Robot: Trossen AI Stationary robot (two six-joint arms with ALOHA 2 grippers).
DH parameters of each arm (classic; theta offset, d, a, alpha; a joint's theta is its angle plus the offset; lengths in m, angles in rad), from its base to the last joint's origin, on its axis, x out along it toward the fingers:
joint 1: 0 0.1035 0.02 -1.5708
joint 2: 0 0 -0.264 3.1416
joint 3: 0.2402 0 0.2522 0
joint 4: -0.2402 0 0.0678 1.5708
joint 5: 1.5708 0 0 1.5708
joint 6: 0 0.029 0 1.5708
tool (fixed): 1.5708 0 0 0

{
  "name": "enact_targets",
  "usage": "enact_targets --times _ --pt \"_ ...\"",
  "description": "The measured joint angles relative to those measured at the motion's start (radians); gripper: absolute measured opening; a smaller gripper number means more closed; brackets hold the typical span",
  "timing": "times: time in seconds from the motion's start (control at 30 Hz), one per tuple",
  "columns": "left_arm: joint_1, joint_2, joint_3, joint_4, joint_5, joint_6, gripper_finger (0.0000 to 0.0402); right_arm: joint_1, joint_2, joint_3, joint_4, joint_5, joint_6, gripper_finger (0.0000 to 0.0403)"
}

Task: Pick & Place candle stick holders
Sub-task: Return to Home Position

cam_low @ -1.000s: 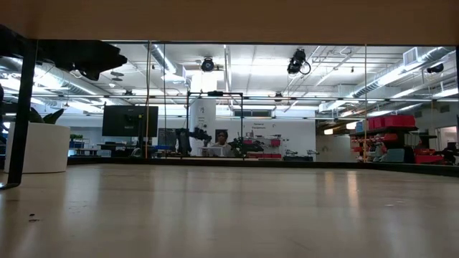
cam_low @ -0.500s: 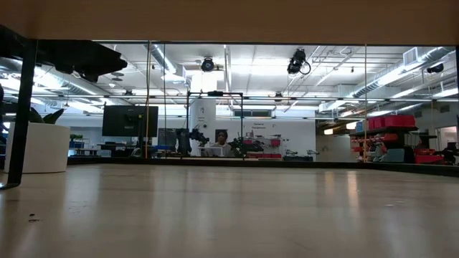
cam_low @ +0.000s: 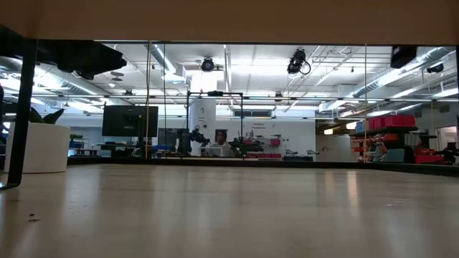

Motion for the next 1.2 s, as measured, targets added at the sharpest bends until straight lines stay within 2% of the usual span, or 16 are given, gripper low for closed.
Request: enact_targets --times 0.07,0.17,0.23,0.33,0.47,0.57,0.63,0.73,0.87,0.97,1.07,1.2 --pt "0.002 -0.033 0.0 -0.021 0.0 0.02 0.017 -0.075 0.0 -0.017 0.034 -0.036 -0.016 0.0147" --pt "0.018 -0.088 0.0 -0.05 0.0 0.032 0.017 -0.201 -0.013 -0.015 0.046 -0.167 -0.054 0.0142" --pt "0.031 -0.134 0.0 -0.074 0.001 0.047 0.017 -0.291 -0.02 -0.018 0.029 -0.218 -0.054 0.0138" --pt "0.041 -0.202 0.001 -0.148 0.037 0.04 0.017 -0.357 -0.072 -0.018 0.038 -0.291 -0.103 0.0129" --pt "0.033 -0.312 0.0 -0.318 0.102 -0.013 0.017 -0.309 -0.217 -0.018 -0.021 -0.136 -0.245 0.0113" --pt "0.033 -0.315 -0.001 -0.342 0.037 -0.028 0.017 -0.257 -0.364 -0.019 -0.15 -0.035 -0.353 0.0099" --pt "0.033 -0.315 0.0 -0.324 -0.001 -0.024 0.017 -0.225 -0.467 -0.018 -0.19 0.026 -0.398 0.0089" --pt "0.033 -0.316 0.0 -0.247 -0.017 0.04 0.017 -0.189 -0.619 -0.018 -0.272 0.038 -0.469 0.0074" --pt "0.034 -0.316 0.0 -0.112 0.05 0.158 0.017 -0.172 -0.814 -0.017 -0.42 0.169 -0.519 0.0056" --pt "0.034 -0.316 0.0 -0.054 0.076 0.239 0.017 -0.144 -0.952 -0.017 -0.544 0.194 -0.532 0.0044" --pt "0.045 -0.316 0.0 -0.014 0.069 0.283 0.017 -0.089 -1.081 -0.015 -0.563 0.208 -0.614 0.0033" --pt "0.074 -0.316 0.002 -0.031 0.053 0.293 0.017 0.035 -1.082 0.008 -0.474 0.469 -0.79 0.0021"
